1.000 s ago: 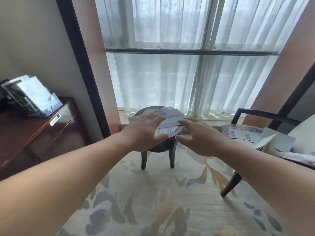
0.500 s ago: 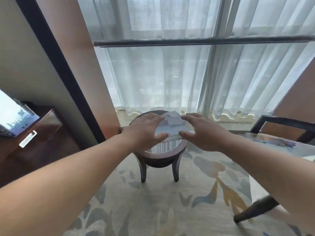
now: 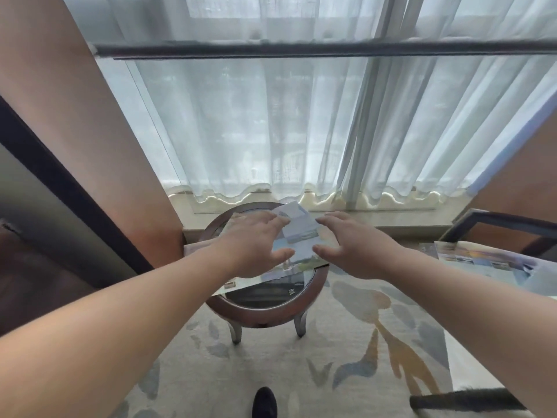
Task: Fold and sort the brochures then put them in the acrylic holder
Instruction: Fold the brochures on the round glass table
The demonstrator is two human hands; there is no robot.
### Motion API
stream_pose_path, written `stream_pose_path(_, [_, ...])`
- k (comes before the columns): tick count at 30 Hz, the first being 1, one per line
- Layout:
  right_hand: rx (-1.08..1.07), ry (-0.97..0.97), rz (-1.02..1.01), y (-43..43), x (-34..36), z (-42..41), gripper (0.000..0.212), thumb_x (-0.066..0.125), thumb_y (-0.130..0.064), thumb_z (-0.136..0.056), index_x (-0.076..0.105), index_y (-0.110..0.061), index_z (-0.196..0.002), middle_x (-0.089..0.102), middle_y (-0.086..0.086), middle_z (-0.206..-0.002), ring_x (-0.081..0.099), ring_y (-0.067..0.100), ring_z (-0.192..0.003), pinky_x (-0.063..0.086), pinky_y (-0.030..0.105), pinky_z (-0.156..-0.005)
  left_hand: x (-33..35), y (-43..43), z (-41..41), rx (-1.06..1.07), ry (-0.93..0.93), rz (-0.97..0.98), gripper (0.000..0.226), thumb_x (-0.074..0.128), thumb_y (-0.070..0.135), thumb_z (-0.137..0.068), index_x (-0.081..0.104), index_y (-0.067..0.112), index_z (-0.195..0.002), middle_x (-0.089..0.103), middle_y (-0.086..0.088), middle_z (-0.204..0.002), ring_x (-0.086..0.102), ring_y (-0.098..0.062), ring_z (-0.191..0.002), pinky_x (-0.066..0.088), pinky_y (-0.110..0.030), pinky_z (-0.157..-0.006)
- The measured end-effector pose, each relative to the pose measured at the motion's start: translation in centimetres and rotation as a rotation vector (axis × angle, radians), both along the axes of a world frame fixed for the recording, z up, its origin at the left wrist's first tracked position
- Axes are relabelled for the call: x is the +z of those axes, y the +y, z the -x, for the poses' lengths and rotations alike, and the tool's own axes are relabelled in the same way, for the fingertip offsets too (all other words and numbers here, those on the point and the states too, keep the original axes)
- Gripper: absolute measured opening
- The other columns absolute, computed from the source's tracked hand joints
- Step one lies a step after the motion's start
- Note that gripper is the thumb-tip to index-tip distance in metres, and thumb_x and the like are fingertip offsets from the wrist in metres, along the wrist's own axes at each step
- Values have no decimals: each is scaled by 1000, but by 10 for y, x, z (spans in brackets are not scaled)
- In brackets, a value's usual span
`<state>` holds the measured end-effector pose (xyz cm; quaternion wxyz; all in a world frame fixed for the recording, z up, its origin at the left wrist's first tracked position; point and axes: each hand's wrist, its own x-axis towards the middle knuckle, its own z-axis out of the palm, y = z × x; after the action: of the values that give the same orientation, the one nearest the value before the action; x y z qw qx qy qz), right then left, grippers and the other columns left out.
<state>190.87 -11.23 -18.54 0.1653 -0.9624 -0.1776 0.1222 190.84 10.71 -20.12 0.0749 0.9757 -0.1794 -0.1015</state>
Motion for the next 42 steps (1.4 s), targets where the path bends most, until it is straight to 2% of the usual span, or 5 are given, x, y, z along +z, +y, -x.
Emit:
stream_pose_path(9, [-82,77,18,-1,-33,-100,68,49,-53,-93,33,-22,-151,35,-3,-156,39,18,-138,35,37,-110,-26,-3,-109,-62,65,3,72,40,62,-93,22,27,-153,27,-2,-158,23,-20,-145,19,-41,-116])
stream_pose_path(24, [-35,308,-10,-49,-135,-241,63,50,-50,-94,36,-21,-149,37,-1,-154,41,19,-135,38,37,-107,-117,-56,-231,96,238,-4,70,40,61,-93,24,26,-152,30,0,-156,27,-21,-143,22,-43,-116])
stream_pose_path(36, [-103,420,-42,-40,-259,-277,62,55,-39,-93,35,-19,-148,40,4,-148,37,20,-137,33,37,-109,-248,-74,-269,32,393,-76,66,43,54,-95,28,22,-150,31,-8,-155,29,-26,-142,27,-45,-114])
stream_pose_path(39, [-195,442,-19,-37,-293,-284,69,58,-40,-93,28,-15,-150,33,7,-152,31,23,-141,31,40,-111,-276,-75,-270,0,403,-78,67,43,55,-94,28,21,-150,31,-9,-154,29,-27,-141,27,-45,-114])
stream_pose_path(42, [-298,501,23,-32,-322,-293,87,59,-47,-93,10,-10,-156,14,11,-162,17,27,-149,24,43,-118,-298,-72,-272,-23,381,-82,67,43,54,-94,26,21,-151,30,-9,-154,28,-27,-142,26,-44,-115])
